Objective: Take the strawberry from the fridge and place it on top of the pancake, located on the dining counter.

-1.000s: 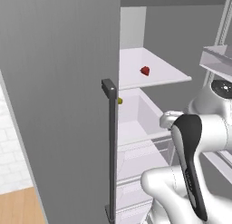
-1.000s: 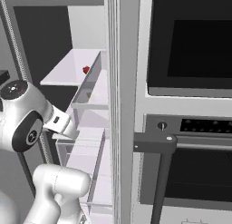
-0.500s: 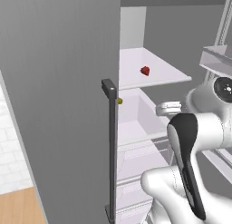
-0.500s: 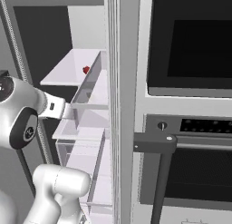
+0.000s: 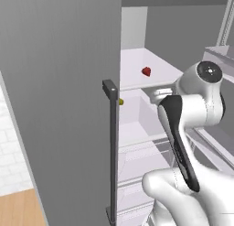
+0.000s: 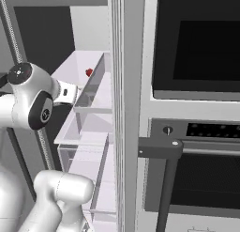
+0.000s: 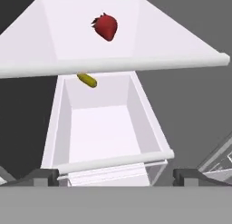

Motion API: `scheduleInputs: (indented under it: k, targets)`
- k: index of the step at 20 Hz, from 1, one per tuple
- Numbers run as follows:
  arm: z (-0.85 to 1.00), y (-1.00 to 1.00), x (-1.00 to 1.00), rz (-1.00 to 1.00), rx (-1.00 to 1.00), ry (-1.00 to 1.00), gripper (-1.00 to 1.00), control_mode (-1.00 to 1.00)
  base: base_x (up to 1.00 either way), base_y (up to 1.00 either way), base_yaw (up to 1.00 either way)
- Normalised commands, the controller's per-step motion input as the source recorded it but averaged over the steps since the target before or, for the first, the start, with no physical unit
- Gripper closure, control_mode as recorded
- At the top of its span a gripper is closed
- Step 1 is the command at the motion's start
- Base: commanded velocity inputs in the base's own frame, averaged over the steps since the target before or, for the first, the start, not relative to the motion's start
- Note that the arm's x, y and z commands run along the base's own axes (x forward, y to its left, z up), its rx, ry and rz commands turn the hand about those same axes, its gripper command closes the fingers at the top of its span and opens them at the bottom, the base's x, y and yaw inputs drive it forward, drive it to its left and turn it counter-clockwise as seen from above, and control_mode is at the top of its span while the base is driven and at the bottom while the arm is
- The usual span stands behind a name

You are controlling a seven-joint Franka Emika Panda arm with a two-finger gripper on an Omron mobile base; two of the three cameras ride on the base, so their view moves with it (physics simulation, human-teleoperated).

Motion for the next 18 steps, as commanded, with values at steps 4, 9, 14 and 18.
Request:
scheduleInputs:
  k: [4,9,14,18]
  targets:
    - [0.07,0.00,0.98,0.03,0.00,0.00,-1.00,-1.00,0.00,0.00,0.00]
    - [0.36,0.00,0.53,0.02,0.04,-0.13,-1.00,-1.00,0.00,0.00,0.00]
    - [0.15,0.00,0.37,0.00,0.02,-0.03,-1.00,-1.00,0.00,0.00,0.00]
    - [0.06,-0.05,0.49,0.00,0.05,0.02,-1.00,-1.00,0.00,0.00,0.00]
